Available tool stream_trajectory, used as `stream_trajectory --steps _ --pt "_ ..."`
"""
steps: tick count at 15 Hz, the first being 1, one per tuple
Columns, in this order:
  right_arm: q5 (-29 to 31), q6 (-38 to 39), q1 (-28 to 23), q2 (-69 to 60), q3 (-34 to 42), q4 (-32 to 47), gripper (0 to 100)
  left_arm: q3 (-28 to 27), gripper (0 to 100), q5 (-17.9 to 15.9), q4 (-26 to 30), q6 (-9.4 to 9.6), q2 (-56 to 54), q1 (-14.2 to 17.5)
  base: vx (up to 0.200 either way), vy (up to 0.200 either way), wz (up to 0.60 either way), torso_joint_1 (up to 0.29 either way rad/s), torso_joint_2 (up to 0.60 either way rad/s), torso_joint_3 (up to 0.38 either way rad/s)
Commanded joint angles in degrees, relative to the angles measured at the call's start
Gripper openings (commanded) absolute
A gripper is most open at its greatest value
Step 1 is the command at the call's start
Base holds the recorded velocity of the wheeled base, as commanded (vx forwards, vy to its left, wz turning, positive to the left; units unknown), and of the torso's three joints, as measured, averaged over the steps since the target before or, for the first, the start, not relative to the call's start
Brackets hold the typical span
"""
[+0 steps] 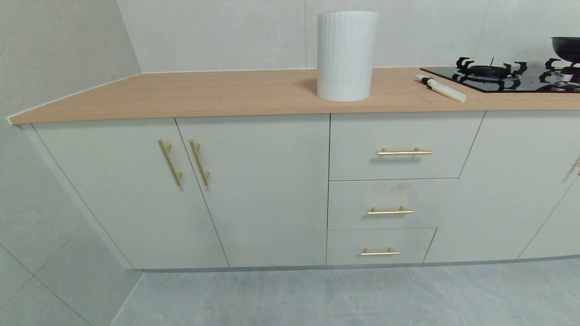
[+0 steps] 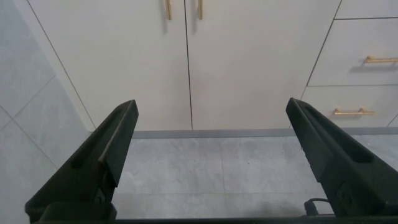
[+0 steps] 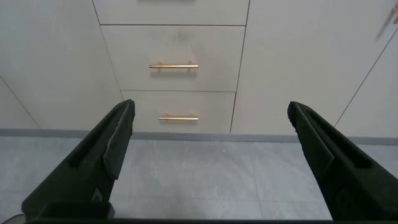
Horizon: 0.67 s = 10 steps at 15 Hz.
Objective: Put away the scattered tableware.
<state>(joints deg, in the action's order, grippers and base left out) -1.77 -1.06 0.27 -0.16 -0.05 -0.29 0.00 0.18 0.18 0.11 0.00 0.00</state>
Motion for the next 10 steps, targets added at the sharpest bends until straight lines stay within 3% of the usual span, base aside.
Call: stream_trajectory --steps 1,10 --pt "-0.08 0.01 0.0 0.16 0.05 0.2 100 0.0 100 -0.01 -0.01 0.07 0.0 0.0 0.0 0.0 0.0 0.0 0.0 0.0" --pt "-0.08 0.36 0.08 0.16 0.05 0.2 100 0.0 100 -0.01 -0.01 0.15 0.0 0.0 0.0 0.0 0.0 0.0 0.0 0.0"
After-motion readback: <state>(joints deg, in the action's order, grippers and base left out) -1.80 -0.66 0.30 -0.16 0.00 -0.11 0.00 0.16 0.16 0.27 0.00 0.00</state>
